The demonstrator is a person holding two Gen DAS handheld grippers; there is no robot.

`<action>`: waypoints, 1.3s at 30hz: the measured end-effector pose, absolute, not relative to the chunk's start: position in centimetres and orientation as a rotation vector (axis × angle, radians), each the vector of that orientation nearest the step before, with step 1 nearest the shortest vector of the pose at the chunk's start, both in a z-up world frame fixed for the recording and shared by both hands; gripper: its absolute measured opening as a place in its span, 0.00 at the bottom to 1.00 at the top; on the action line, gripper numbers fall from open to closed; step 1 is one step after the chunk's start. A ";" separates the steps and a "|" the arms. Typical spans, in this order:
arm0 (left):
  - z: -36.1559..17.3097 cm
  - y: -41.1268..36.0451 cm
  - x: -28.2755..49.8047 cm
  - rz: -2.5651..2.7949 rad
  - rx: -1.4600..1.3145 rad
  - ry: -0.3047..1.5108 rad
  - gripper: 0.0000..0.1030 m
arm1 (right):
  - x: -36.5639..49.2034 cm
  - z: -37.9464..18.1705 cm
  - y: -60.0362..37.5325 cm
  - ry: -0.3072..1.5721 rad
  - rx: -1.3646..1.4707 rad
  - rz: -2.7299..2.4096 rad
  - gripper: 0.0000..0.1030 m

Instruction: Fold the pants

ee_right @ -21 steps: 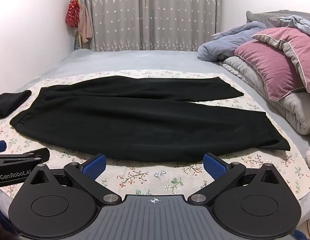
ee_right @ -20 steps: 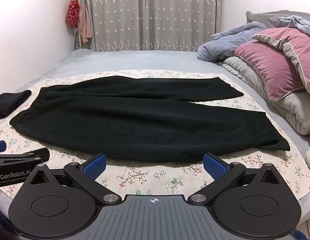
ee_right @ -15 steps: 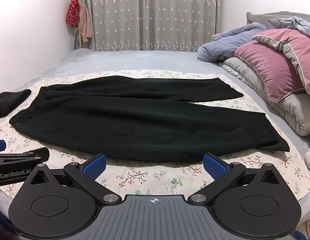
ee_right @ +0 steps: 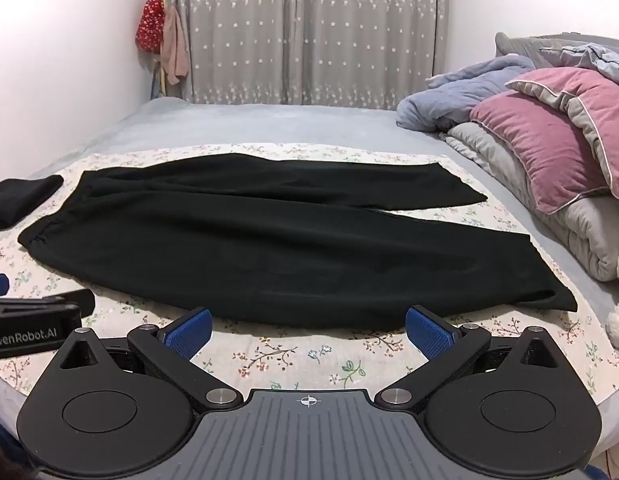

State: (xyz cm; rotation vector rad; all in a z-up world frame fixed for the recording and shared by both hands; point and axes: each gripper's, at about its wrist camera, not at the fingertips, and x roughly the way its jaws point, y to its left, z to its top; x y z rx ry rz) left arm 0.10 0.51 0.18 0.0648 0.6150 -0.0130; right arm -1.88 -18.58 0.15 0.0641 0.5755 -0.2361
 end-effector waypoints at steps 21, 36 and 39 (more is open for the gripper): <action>1.3 0.7 -1.6 -0.022 0.044 0.600 0.90 | -3.3 2.9 -18.8 0.521 0.060 -0.249 1.00; 5.9 1.4 -6.7 -0.018 -0.005 0.512 0.90 | -8.7 6.6 -18.4 0.452 0.083 -0.254 1.00; 5.9 1.0 -6.6 -0.027 0.002 0.517 0.90 | -9.3 7.0 -18.7 0.439 0.085 -0.259 1.00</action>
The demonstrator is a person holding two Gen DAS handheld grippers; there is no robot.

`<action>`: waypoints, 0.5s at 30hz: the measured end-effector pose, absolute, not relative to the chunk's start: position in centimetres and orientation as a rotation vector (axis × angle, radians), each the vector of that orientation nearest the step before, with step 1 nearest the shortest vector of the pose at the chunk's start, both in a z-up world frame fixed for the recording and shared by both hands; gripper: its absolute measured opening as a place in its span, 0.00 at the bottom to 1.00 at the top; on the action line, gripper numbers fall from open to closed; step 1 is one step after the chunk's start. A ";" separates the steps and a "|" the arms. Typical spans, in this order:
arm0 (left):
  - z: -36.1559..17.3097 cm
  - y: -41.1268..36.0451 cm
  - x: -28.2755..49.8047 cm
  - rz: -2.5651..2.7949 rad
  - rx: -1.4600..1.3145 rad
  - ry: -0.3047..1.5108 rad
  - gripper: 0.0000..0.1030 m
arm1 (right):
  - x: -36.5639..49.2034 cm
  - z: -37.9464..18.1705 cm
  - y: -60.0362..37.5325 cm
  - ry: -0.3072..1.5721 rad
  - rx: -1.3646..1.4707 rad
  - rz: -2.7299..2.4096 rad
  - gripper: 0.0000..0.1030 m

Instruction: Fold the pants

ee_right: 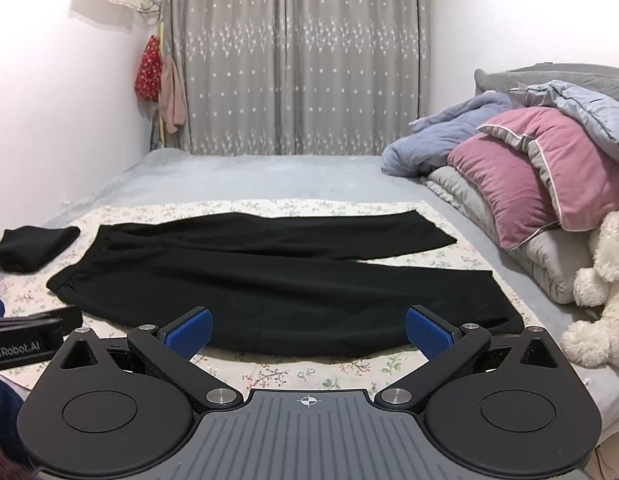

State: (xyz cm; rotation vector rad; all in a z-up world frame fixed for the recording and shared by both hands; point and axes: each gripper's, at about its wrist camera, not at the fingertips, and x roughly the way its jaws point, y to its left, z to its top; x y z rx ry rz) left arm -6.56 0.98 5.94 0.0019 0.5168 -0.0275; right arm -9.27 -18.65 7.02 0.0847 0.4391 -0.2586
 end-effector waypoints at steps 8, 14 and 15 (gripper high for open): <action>5.8 0.9 -6.6 -0.043 0.020 0.508 0.90 | -9.8 7.1 -19.2 0.431 0.100 -0.267 1.00; 5.4 1.2 -6.7 -0.054 0.023 0.506 0.90 | -9.9 6.9 -19.2 0.432 0.104 -0.271 1.00; 5.4 1.3 -6.8 -0.054 0.023 0.505 0.90 | -9.8 6.9 -19.2 0.432 0.102 -0.270 1.00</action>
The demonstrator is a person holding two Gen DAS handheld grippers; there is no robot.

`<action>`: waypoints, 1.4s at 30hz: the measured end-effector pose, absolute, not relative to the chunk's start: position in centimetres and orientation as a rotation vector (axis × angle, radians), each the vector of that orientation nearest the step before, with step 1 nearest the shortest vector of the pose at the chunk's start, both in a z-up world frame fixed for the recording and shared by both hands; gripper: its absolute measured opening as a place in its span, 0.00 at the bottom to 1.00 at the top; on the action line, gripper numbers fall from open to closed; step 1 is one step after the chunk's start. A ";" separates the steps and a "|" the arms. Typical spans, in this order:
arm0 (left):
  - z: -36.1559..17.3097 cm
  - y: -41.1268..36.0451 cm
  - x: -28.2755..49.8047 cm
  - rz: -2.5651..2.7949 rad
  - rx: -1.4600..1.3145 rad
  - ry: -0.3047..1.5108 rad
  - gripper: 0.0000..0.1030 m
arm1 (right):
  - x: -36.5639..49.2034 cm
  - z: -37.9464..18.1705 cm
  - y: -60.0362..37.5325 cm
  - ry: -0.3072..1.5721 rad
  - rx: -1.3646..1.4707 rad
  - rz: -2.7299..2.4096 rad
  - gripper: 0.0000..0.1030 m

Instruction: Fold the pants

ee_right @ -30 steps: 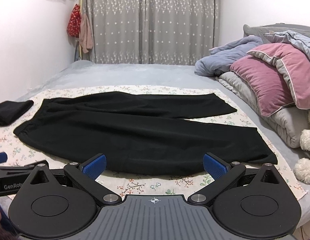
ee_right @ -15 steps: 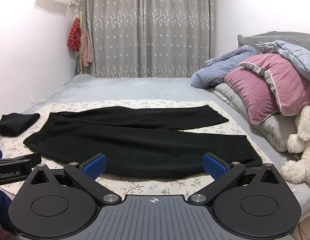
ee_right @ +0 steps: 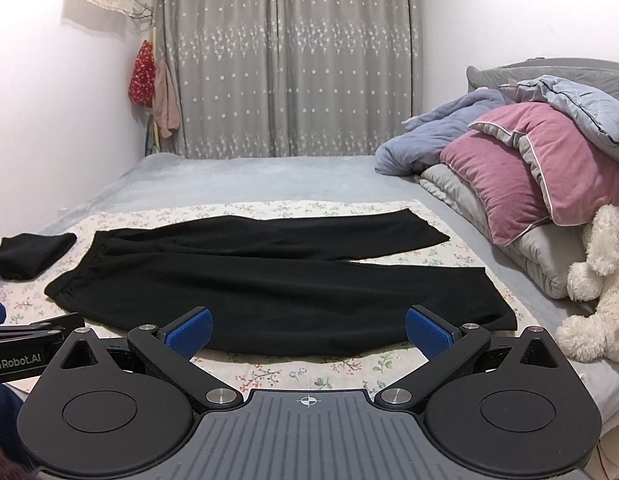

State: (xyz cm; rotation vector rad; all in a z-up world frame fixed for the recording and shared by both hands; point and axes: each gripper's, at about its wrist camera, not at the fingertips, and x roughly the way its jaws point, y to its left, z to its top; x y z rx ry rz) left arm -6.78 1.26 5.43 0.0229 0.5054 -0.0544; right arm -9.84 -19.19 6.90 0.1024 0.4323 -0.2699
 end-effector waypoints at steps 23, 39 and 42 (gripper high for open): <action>5.1 1.1 -6.8 -0.047 0.017 0.511 0.90 | -9.5 6.0 -19.0 0.446 0.092 -0.266 1.00; 3.8 3.4 -0.7 0.018 0.075 0.565 0.90 | -5.7 3.7 -22.9 0.474 0.118 -0.310 1.00; 3.4 5.7 3.1 0.023 0.017 0.616 0.90 | -3.1 2.5 -26.1 0.502 0.166 -0.335 1.00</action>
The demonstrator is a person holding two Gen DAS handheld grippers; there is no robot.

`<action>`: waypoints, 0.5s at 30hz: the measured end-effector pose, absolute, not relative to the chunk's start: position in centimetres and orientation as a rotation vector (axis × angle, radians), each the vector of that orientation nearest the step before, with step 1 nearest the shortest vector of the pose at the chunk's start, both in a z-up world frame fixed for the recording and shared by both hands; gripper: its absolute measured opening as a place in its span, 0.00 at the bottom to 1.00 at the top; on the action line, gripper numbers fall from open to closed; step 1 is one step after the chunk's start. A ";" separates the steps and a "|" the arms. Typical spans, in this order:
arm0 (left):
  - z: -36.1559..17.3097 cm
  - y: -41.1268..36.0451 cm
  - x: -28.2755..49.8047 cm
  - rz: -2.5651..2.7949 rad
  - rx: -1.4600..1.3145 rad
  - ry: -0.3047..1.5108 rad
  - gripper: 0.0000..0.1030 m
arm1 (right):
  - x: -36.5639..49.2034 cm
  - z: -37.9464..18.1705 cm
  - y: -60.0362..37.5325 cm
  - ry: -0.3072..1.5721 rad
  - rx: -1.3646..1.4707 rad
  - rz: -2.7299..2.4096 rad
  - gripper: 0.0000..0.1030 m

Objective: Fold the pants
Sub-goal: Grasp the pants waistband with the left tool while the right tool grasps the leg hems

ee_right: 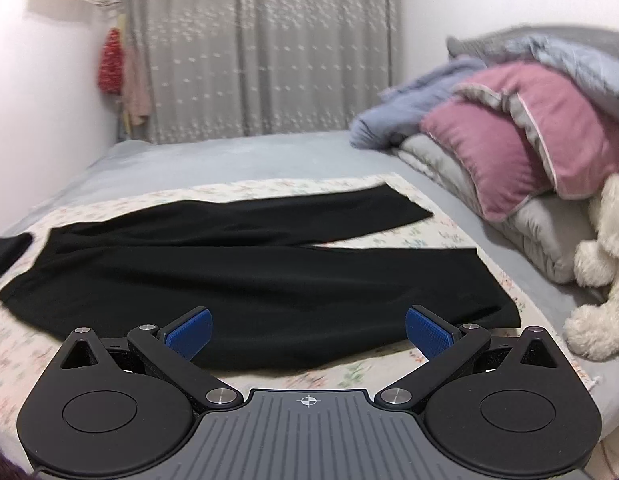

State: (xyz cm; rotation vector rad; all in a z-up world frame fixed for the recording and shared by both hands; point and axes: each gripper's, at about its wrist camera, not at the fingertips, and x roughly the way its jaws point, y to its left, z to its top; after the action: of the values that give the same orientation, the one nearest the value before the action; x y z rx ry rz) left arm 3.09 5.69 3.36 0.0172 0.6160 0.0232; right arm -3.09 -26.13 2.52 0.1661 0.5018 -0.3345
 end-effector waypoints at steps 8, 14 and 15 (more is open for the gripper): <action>0.5 17.2 13.3 0.211 -0.313 0.717 0.90 | 2.3 -0.6 -37.4 0.624 0.405 -0.447 1.00; -4.2 25.1 17.5 0.289 -0.678 0.833 0.86 | 1.6 -4.2 -45.0 0.650 0.654 -0.641 1.00; -5.1 26.0 17.8 0.309 -0.723 0.853 0.82 | 1.0 -5.1 -46.1 0.659 0.688 -0.686 0.99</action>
State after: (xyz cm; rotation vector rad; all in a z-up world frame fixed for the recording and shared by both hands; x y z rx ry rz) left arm 17.80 25.99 -5.06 -0.7230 0.8533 0.3087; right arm 0.95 -46.08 -5.12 0.6878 0.6592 -0.6860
